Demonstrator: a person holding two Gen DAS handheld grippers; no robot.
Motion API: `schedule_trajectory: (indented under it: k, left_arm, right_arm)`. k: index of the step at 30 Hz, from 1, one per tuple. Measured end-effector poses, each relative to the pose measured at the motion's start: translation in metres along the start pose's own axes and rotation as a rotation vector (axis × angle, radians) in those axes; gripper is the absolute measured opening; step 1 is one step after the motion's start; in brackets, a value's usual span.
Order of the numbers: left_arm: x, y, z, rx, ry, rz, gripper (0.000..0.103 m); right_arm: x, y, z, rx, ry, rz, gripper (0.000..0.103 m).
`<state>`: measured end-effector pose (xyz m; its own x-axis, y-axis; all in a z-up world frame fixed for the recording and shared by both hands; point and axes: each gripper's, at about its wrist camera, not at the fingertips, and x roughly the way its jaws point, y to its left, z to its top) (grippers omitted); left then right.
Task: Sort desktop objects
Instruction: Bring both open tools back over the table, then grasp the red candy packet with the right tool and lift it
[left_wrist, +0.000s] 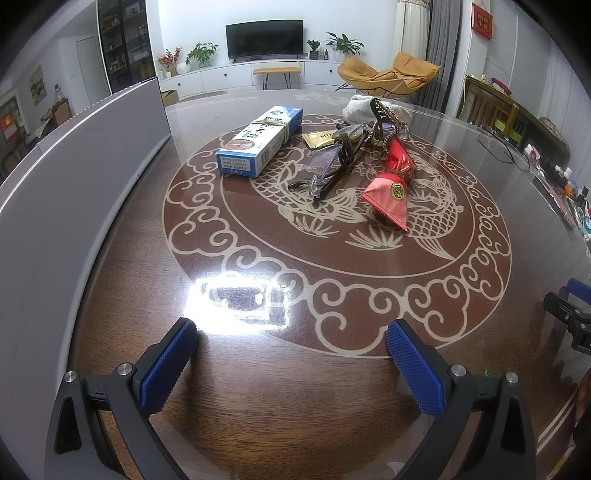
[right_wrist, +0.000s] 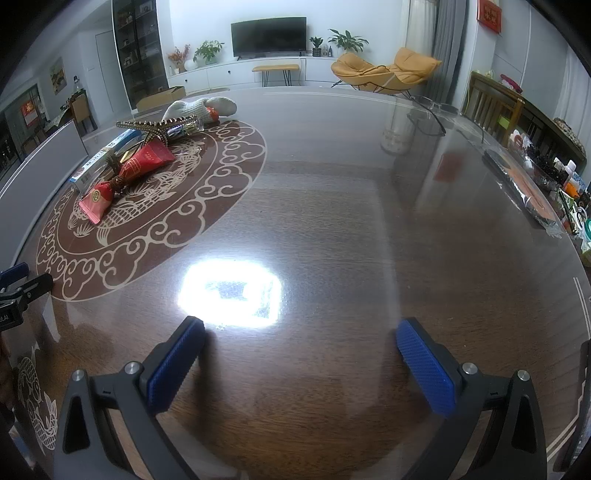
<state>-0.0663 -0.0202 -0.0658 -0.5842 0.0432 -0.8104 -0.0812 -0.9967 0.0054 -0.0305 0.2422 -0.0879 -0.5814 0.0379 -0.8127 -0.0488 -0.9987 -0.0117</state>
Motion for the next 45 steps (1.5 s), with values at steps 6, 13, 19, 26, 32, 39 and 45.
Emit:
schedule_trajectory:
  k: [6, 13, 19, 26, 32, 39, 45]
  left_arm:
    - [0.000, 0.000, -0.004, 0.029, 0.009, -0.014, 0.103]
    - [-0.004, 0.010, -0.007, 0.082, 0.014, -0.054, 0.103]
    - [-0.006, 0.014, -0.011, 0.078, 0.005, -0.052, 0.103]
    - [-0.005, 0.014, -0.009, 0.074, 0.001, -0.051, 0.103]
    - [-0.005, 0.014, -0.009, 0.075, 0.001, -0.052, 0.103]
    - [-0.005, 0.014, -0.010, 0.075, 0.002, -0.052, 0.103]
    - [-0.005, 0.015, -0.010, 0.075, 0.002, -0.052, 0.103]
  right_arm:
    - [0.000, 0.000, 0.000, 0.000, 0.000, 0.000, 0.103]
    - [0.000, 0.000, 0.000, 0.000, 0.000, 0.000, 0.103]
    - [0.000, 0.000, 0.000, 0.000, 0.000, 0.000, 0.103]
    - [0.009, 0.023, 0.037, 0.062, 0.037, 0.157, 0.103]
    - [0.031, 0.106, 0.093, 0.026, -0.024, 0.255, 0.099]
    - [0.067, 0.164, 0.119, -0.047, 0.009, 0.203, 0.045]
    - [0.056, 0.141, 0.091, -0.109, -0.020, 0.209, 0.026]
